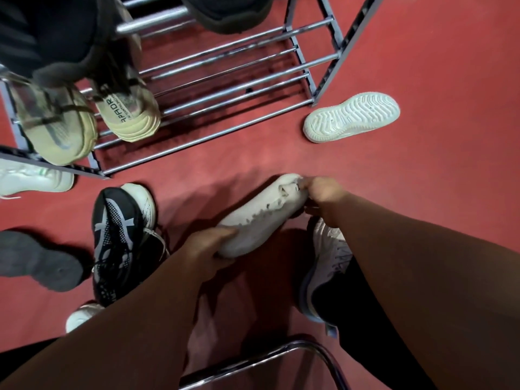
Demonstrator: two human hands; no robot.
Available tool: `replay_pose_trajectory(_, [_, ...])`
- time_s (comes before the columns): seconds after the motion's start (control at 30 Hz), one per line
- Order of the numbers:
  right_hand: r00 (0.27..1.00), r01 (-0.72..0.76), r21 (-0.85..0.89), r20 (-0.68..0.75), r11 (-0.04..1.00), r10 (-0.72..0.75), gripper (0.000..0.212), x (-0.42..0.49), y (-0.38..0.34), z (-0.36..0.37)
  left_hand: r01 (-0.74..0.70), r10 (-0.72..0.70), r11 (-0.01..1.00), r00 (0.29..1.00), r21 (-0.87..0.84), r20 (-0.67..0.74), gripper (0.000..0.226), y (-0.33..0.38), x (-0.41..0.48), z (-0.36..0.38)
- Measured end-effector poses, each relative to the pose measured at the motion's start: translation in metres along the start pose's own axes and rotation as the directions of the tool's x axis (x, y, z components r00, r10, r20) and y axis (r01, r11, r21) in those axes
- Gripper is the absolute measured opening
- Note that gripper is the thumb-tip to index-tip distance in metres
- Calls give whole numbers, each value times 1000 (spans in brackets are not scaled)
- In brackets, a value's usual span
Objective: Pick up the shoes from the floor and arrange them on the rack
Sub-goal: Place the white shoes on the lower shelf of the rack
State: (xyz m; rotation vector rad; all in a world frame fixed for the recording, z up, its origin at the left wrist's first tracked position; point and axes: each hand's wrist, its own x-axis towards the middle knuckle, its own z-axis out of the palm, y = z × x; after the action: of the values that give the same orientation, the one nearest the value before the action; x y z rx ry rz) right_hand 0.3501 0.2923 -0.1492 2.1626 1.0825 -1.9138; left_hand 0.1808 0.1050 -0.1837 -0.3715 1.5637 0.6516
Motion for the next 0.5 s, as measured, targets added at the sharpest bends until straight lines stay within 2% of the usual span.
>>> replay_pose_trajectory(0.07, [999, 13, 25, -39, 1000, -12, 17, 3, -11, 1, -89, 95, 988, 995, -128, 41, 38, 16, -3, -1])
replay_pose_trajectory(0.13, [998, 26, 113, -55, 993, -19, 17, 6, -26, 4, -141, 164, 958, 984, -250, 74, 34, 31, -7, -2])
replay_pose_trajectory(0.23, [997, 58, 235, -71, 970, -42, 15, 15, -48, 5, -236, 275, 910, 959, -341, 69, 30, 48, -11, 3])
replay_pose_trajectory(0.3, [994, 69, 320, -103, 945, -37, 10, 23, -59, 2, -227, 261, 885, 965, -407, 31, 26, 53, -8, 8])
replay_pose_trajectory(0.33, [994, 59, 367, -108, 928, -21, 16, 28, -63, -1, -197, 225, 882, 974, -428, 14, 22, 54, -5, 10])
replay_pose_trajectory(0.4, [997, 10, 448, -70, 894, 24, 46, 43, -67, -6, -127, 148, 893, 989, -432, 16, 22, 53, -1, 11])
replay_pose_trajectory(0.43, [998, -14, 479, -50, 878, 44, 53, 49, -68, -7, -108, 128, 904, 992, -415, 22, 28, 51, 2, 10])
replay_pose_trajectory(0.5, [998, -41, 558, -19, 829, 62, 41, 57, -70, -9, -104, 125, 912, 992, -398, 27, 40, 48, 7, 6])
